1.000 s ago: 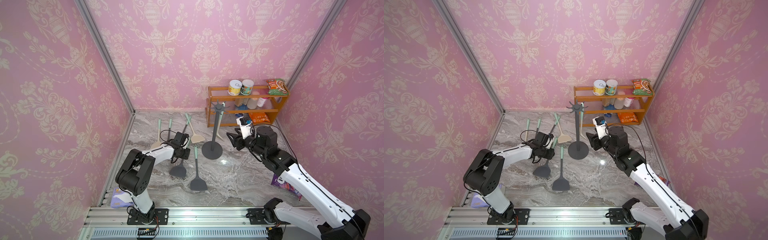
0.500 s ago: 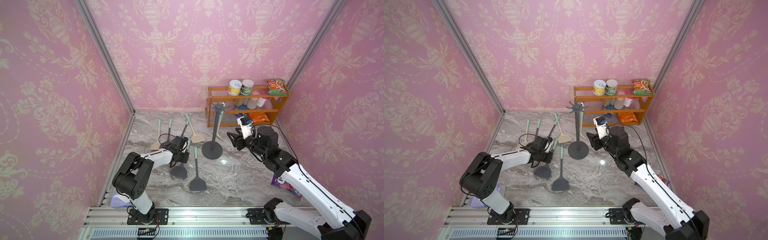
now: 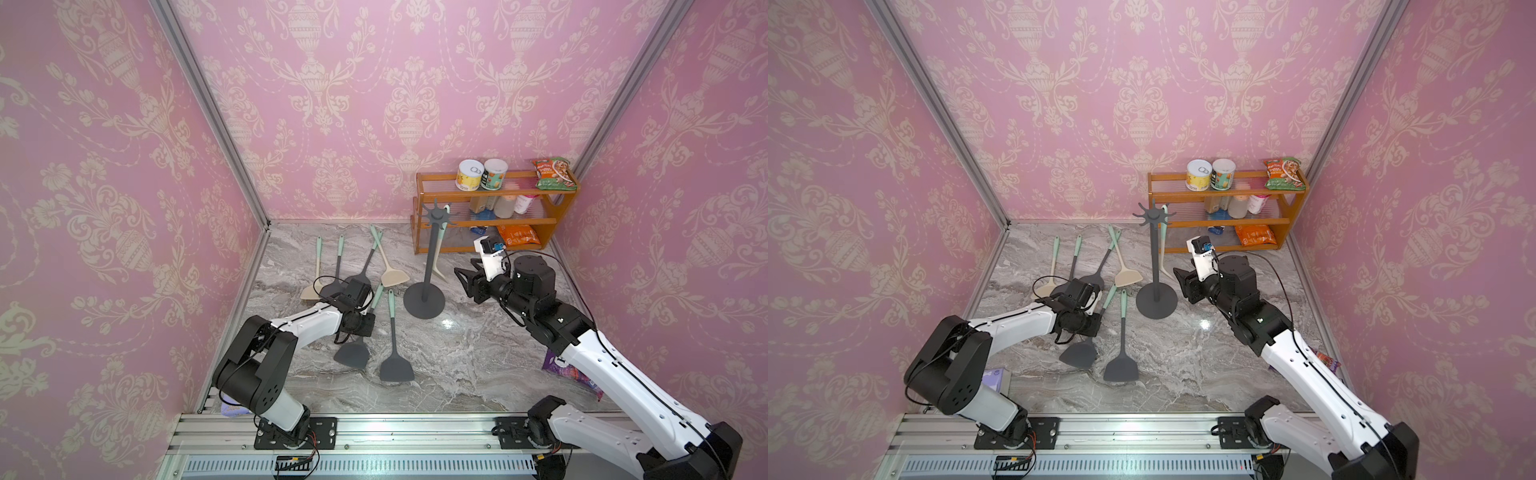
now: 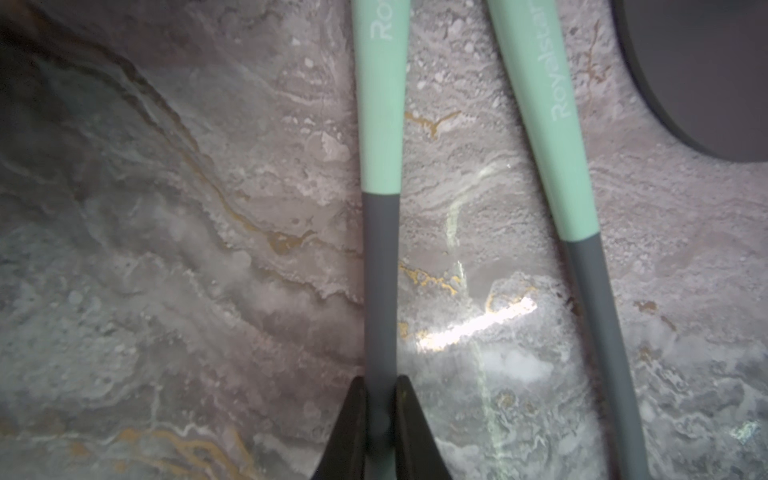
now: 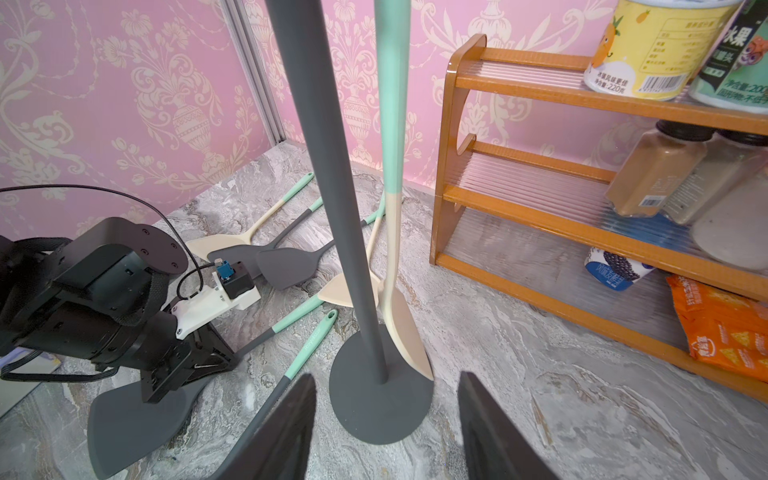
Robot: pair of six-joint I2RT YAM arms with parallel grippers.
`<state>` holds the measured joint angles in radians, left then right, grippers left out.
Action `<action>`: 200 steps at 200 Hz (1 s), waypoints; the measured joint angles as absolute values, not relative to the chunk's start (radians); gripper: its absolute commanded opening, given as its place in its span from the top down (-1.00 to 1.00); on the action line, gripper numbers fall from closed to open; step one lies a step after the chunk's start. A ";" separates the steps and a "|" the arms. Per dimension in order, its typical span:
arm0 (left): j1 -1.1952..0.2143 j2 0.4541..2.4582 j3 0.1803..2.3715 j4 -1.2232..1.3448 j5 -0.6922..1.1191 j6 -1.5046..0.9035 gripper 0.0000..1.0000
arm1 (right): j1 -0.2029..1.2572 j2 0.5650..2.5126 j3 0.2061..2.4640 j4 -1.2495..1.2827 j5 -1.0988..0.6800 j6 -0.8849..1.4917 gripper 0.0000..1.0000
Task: Take the spatula off the kitchen utensil rack
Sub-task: Move the spatula to the center of the board.
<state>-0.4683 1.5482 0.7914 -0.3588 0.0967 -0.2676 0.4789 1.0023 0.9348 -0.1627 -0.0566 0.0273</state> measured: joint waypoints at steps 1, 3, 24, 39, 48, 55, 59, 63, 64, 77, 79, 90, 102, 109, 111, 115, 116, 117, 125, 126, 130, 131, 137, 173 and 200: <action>-0.468 1.545 0.791 -0.362 0.096 -0.271 0.74 | 0.479 1.002 0.935 -0.163 -0.057 0.027 -0.16; -0.469 1.541 0.791 -0.367 0.096 -0.274 0.74 | 0.479 1.001 0.934 -0.162 -0.057 0.027 -0.16; -0.473 1.476 0.778 -0.427 0.084 -0.322 0.74 | 0.479 0.992 0.925 -0.140 -0.058 0.027 -0.16; -0.475 1.428 0.764 -0.455 0.072 -0.351 0.73 | 0.478 0.993 0.922 -0.133 -0.065 0.027 -0.16; -0.476 1.399 0.755 -0.471 0.070 -0.364 0.73 | 0.477 0.993 0.921 -0.127 -0.071 0.027 -0.16; -0.477 1.377 0.744 -0.474 0.068 -0.375 0.73 | 0.476 0.994 0.921 -0.122 -0.075 0.027 -0.16; -0.478 1.363 0.736 -0.477 0.068 -0.381 0.73 | 0.473 0.996 0.921 -0.118 -0.081 0.027 -0.16; -0.479 1.353 0.730 -0.479 0.067 -0.385 0.73 | 0.472 0.997 0.921 -0.115 -0.083 0.027 -0.16; -0.479 1.349 0.728 -0.481 0.067 -0.387 0.73 | 0.472 0.998 0.921 -0.113 -0.083 0.027 -0.16; -0.482 1.325 0.709 -0.496 0.064 -0.403 0.73 | 0.470 1.006 0.921 -0.108 -0.092 0.027 -0.16; -0.482 1.323 0.707 -0.497 0.064 -0.404 0.73 | 0.469 1.007 0.921 -0.108 -0.094 0.027 -0.16; -0.482 1.320 0.699 -0.511 0.062 -0.415 0.73 | 0.466 1.016 0.921 -0.105 -0.102 0.027 -0.17; -0.482 1.320 0.698 -0.525 0.054 -0.427 0.73 | 0.464 1.023 0.921 -0.097 -0.110 0.027 -0.16; -0.482 1.320 0.698 -0.527 0.050 -0.434 0.73 | 0.463 1.027 0.921 -0.093 -0.115 0.027 -0.17; -0.482 1.320 0.698 -0.527 0.048 -0.436 0.73 | 0.462 1.028 0.921 -0.091 -0.117 0.027 -0.17; -0.482 1.320 0.698 -0.527 0.044 -0.439 0.73 | 0.460 1.029 0.921 -0.090 -0.117 0.027 -0.16; -0.482 1.320 0.698 -0.527 0.044 -0.440 0.73 | 0.460 1.029 0.921 -0.089 -0.117 0.027 -0.16; -0.482 1.320 0.698 -0.527 0.044 -0.442 0.73 | 0.460 1.030 0.921 -0.088 -0.118 0.027 -0.16; -0.482 1.320 0.697 -0.527 0.039 -0.449 0.73 | 0.460 1.031 0.921 -0.086 -0.120 0.027 -0.16; -0.482 1.320 0.698 -0.527 0.039 -0.450 0.73 | 0.460 1.031 0.921 -0.086 -0.121 0.027 -0.16; -0.482 1.322 0.698 -0.526 0.036 -0.455 0.73 | 0.459 1.031 0.921 -0.086 -0.122 0.027 -0.16; -0.482 1.322 0.698 -0.526 0.036 -0.456 0.73 | 0.459 1.031 0.921 -0.086 -0.123 0.027 -0.16; -0.482 1.325 0.697 -0.526 0.033 -0.464 0.74 | 0.458 1.032 0.921 -0.084 -0.125 0.027 -0.16; -0.482 1.356 0.661 -0.501 0.012 -0.513 0.77 | 0.458 1.053 0.924 -0.083 -0.136 0.027 -0.16; -0.487 1.382 0.647 -0.472 0.005 -0.541 0.77 | 0.453 1.065 0.927 -0.087 -0.143 0.026 -0.17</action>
<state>-0.4873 1.3819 0.6472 -0.4717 0.0048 -0.5407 0.4530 1.0649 0.9268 -0.0868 -0.1432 0.0261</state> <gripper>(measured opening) 0.137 0.582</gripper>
